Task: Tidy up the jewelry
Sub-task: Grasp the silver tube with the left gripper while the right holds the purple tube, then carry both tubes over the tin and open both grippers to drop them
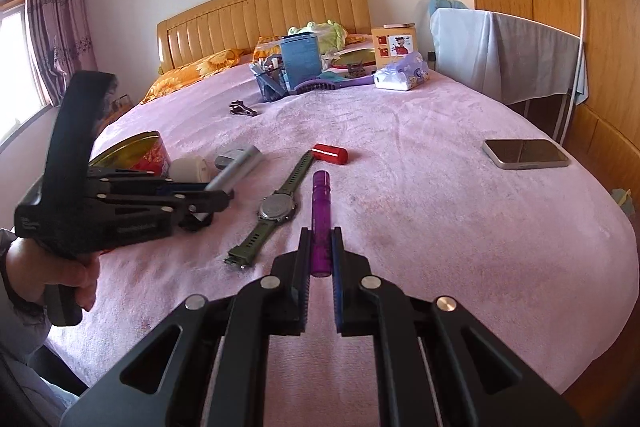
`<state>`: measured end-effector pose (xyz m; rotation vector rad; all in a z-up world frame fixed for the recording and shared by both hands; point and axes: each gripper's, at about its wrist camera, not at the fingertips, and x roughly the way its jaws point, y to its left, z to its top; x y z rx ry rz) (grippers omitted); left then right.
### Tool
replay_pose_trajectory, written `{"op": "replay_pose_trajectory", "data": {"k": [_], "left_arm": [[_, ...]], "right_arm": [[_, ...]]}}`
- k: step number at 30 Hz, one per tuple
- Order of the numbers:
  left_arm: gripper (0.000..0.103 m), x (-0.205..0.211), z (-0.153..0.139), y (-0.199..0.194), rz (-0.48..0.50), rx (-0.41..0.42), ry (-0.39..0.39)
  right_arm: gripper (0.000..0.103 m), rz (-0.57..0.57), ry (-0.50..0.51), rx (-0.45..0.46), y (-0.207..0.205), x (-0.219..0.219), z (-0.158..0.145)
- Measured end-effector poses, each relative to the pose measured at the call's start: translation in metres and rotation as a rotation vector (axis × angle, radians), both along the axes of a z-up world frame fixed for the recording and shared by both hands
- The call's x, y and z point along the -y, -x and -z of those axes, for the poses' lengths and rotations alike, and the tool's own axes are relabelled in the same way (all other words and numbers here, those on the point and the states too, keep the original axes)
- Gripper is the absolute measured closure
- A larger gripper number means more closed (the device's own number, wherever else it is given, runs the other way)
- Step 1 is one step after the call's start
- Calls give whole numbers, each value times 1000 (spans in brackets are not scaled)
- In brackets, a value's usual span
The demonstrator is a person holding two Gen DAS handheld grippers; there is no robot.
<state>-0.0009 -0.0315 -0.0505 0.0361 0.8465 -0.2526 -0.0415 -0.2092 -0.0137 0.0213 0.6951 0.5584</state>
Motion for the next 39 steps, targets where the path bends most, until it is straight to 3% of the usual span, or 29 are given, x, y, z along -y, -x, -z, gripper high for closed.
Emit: {"op": "replay_pose_trajectory", "data": {"k": [10, 12, 15, 17, 24, 32, 33, 34, 36, 39], "left_arm": [[86, -158, -44, 92, -284, 122, 3], [86, -188, -43, 105, -351, 135, -52], [86, -235, -34, 116, -430, 107, 2], [86, -255, -27, 119, -466, 94, -7], [86, -291, -3, 111, -491, 18, 44], [84, -302, 3, 122, -523, 26, 47], [76, -302, 2, 125, -529, 32, 48], [60, -304, 1, 128, -537, 40, 47], [44, -306, -4, 136, -553, 74, 47], [40, -309, -13, 149, -567, 117, 57]], "right_arm": [[93, -251, -27, 25, 16, -115, -42], [93, -317, -28, 25, 21, -149, -50], [93, -416, -24, 19, 29, -204, -58], [92, -473, -19, 9, 32, -240, -61], [93, -555, 43, -73, 26, -346, -50], [93, -570, 162, -99, 28, -387, -29], [93, -571, 172, -100, 28, -388, -26], [92, -572, 179, -102, 29, -390, -24], [92, -571, 187, -105, 30, -389, -22], [92, -571, 203, -109, 30, -392, -18]]}}
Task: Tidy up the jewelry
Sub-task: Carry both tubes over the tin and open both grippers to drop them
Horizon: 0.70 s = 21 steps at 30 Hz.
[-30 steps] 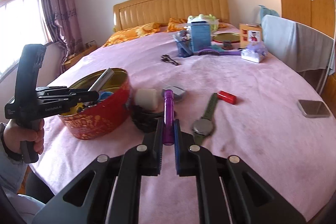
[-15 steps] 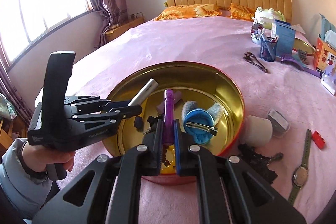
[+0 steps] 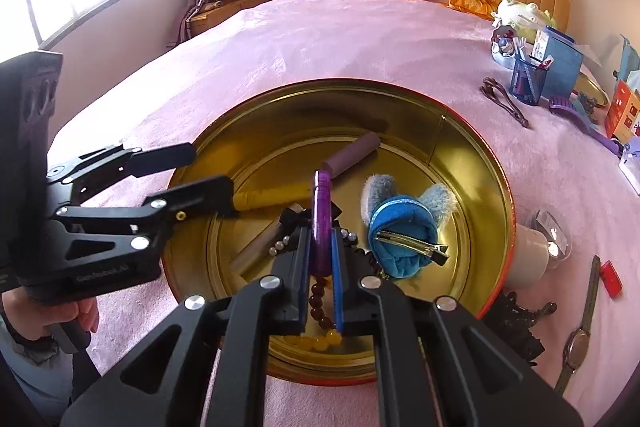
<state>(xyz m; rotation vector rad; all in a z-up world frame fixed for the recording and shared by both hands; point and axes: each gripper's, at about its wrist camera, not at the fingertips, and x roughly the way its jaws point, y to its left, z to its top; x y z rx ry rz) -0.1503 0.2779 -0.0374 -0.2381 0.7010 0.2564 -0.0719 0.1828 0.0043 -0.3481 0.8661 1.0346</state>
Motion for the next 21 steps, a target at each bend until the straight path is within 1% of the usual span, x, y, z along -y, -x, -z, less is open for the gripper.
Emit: {"op": "replay_pose_trajectory", "data": {"k": [1, 2, 3, 5, 8, 10, 12, 14, 16, 19, 21], "left_arm": [[32, 0, -3, 7, -7, 18, -3], [28, -1, -4, 12, -13, 32, -7], [25, -1, -6, 20, -23, 55, -16], [23, -1, -8, 32, -37, 85, -29], [23, -1, -11, 50, -62, 110, -73], [23, -2, -13, 59, -78, 121, -107], [23, -6, -13, 65, -89, 120, -121], [23, -10, -12, 71, -90, 121, -116], [23, -13, -9, 76, -94, 124, -102], [23, -18, -3, 82, -101, 126, -80], [23, -20, 1, 83, -104, 122, -66]], "right_arm": [[92, -1, 7, 0, -1, -2, 0], [92, -4, 15, 1, 0, -4, 1], [92, -10, 25, 2, 0, -7, 1], [92, -20, 44, 1, 1, -14, 3], [92, -39, 85, 10, 1, -34, 4], [92, -47, 114, -3, -3, -49, 4], [92, -60, 167, -18, -6, -67, 9], [92, -70, 220, -20, -6, -83, 18], [92, -76, 249, -15, -5, -93, 26], [92, -61, 250, -21, -6, -99, 31], [92, -54, 253, -6, -4, -100, 31]]}}
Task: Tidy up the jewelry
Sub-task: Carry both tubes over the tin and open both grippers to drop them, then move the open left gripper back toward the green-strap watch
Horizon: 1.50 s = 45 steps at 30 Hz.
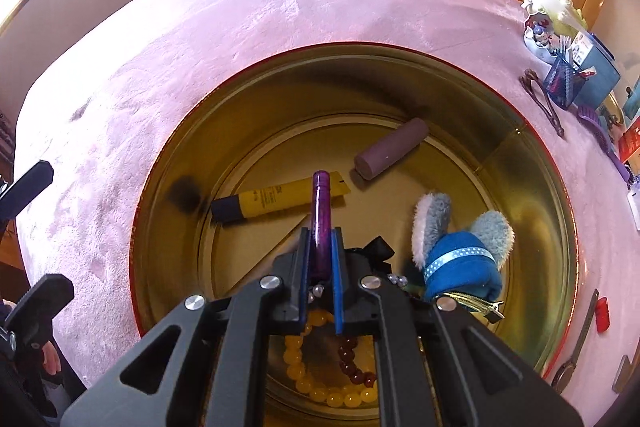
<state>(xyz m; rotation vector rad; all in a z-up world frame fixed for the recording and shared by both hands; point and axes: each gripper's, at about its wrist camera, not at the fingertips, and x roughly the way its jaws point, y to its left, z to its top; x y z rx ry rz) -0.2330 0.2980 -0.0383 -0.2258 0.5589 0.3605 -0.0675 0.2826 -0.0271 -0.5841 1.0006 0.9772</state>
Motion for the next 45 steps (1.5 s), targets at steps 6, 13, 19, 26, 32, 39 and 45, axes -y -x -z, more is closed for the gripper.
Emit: {"op": "replay_pose_trajectory", "data": {"k": [6, 13, 19, 26, 32, 39, 45], "left_arm": [[23, 5, -3, 1, 10, 0, -4], [23, 25, -12, -7, 50, -9, -33], [23, 53, -20, -22, 106, -19, -48], [23, 106, -23, -46, 216, -67, -107], [23, 154, -22, -70, 321, -110, -123], [23, 212, -16, -104, 486, -121, -62], [23, 244, 1, -142, 590, -175, 17]], "right_arm": [[54, 18, -57, 36, 0, 17, -16], [8, 80, -253, 141, 8, 91, -55], [5, 234, -359, 225, 12, 181, -72], [4, 405, -357, 215, -3, 275, -49], [4, 536, -336, 208, -21, 345, -25], [4, 609, -293, 216, -26, 403, -11], [4, 668, -303, 201, -25, 438, -1]]}}
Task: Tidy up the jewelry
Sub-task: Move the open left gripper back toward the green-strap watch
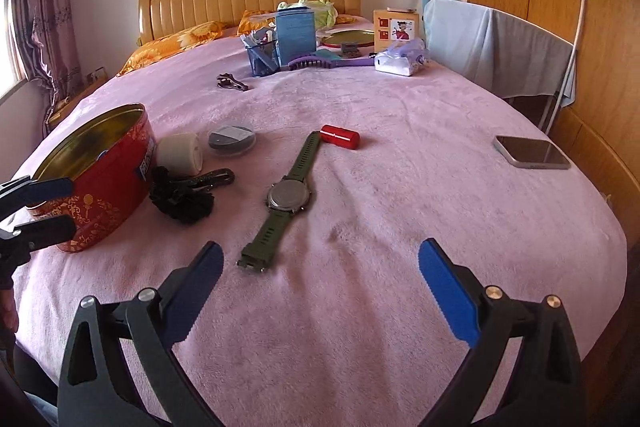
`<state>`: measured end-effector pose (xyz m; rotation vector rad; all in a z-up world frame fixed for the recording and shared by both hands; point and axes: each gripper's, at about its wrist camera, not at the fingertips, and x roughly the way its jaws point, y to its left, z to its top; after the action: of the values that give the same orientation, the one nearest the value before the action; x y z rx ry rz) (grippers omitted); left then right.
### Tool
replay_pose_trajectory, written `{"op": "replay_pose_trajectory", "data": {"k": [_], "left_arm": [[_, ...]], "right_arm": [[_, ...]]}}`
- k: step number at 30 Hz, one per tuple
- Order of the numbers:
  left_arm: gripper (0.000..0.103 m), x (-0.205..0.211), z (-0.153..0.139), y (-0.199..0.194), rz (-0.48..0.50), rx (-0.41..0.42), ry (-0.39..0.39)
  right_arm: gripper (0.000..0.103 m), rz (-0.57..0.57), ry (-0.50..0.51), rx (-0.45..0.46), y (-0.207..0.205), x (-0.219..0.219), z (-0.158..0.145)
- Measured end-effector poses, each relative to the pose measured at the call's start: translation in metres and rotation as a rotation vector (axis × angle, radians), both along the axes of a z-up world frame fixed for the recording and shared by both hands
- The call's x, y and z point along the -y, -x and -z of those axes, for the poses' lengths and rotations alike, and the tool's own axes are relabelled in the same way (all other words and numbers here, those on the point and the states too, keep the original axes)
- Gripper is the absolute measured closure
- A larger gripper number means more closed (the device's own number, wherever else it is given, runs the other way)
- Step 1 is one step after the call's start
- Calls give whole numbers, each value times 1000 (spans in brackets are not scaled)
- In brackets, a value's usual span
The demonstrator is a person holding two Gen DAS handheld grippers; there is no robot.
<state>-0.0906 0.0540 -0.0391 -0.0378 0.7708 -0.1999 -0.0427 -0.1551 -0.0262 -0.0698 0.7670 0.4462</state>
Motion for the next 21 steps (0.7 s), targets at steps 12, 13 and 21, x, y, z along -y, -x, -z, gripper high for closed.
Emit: {"op": "replay_pose_trajectory", "data": {"k": [12, 13, 21], "left_arm": [[22, 54, 41, -100, 64, -182, 52], [22, 57, 44, -108, 63, -194, 47], [22, 89, 73, -174, 54, -295, -19]], "right_arm": [[4, 31, -29, -18, -8, 32, 20], [4, 35, -30, -17, -9, 35, 20], [4, 71, -59, 18, -25, 54, 9]]}}
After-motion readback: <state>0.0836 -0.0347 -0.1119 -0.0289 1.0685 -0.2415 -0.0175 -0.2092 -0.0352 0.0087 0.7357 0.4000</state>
